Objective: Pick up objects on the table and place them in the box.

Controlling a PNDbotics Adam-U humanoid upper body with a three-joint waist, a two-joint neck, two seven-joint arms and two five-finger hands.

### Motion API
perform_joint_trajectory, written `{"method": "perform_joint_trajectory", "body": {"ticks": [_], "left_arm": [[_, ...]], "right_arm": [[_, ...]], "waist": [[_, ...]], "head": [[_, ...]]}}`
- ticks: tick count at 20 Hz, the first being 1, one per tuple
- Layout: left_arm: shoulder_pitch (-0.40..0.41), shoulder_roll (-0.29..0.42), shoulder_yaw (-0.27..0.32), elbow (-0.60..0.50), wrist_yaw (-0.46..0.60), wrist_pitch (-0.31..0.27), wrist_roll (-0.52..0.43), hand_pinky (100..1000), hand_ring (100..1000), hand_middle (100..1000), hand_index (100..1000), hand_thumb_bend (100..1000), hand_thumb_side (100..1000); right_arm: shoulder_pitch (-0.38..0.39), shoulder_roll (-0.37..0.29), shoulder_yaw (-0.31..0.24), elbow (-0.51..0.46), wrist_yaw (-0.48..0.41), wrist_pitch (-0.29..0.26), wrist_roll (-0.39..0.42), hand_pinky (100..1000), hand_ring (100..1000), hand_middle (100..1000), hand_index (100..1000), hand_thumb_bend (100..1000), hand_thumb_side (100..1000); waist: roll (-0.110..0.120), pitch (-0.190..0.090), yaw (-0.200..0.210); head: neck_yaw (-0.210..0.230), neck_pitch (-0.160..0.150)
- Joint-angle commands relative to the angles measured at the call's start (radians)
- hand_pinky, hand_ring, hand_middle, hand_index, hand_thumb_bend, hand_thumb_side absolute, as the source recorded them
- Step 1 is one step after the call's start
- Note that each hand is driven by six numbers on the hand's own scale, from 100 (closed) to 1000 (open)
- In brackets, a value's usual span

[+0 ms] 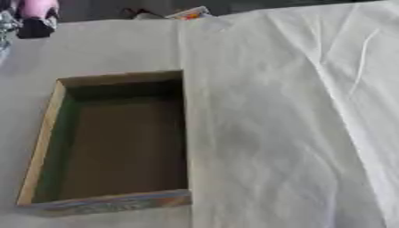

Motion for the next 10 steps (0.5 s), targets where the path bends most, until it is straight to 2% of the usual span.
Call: {"method": "perform_joint_trajectory", "body": {"ticks": [1, 5, 10], "left_arm": [[0.009, 0.072, -0.045, -0.166, 0.023, -0.041, -0.032, 417, 459, 425, 459, 100, 407], [0.068, 0.116, -0.100, -0.363, 0.078, -0.051, -0.104, 414, 458, 428, 461, 100, 400], [0.149, 0.137, -0.125, -0.545, 0.134, -0.025, -0.178, 416, 459, 432, 463, 100, 387]], "right_arm": [[-0.003, -0.031, -0.011, -0.014, -0.013, 0.003, -0.006, 635, 818, 799, 899, 100, 1000], [-0.003, -0.037, -0.009, -0.014, -0.022, 0.005, -0.008, 635, 818, 799, 898, 100, 1000], [-0.006, -0.039, -0.005, -0.014, -0.035, 0.007, -0.007, 635, 817, 798, 897, 100, 1000]], "waist": [[-0.002, -0.039, 0.005], [-0.002, -0.064, 0.012], [-0.004, -0.088, 0.017]], "head": [[-0.027, 0.026], [-0.046, 0.053], [-0.081, 0.096]]}}
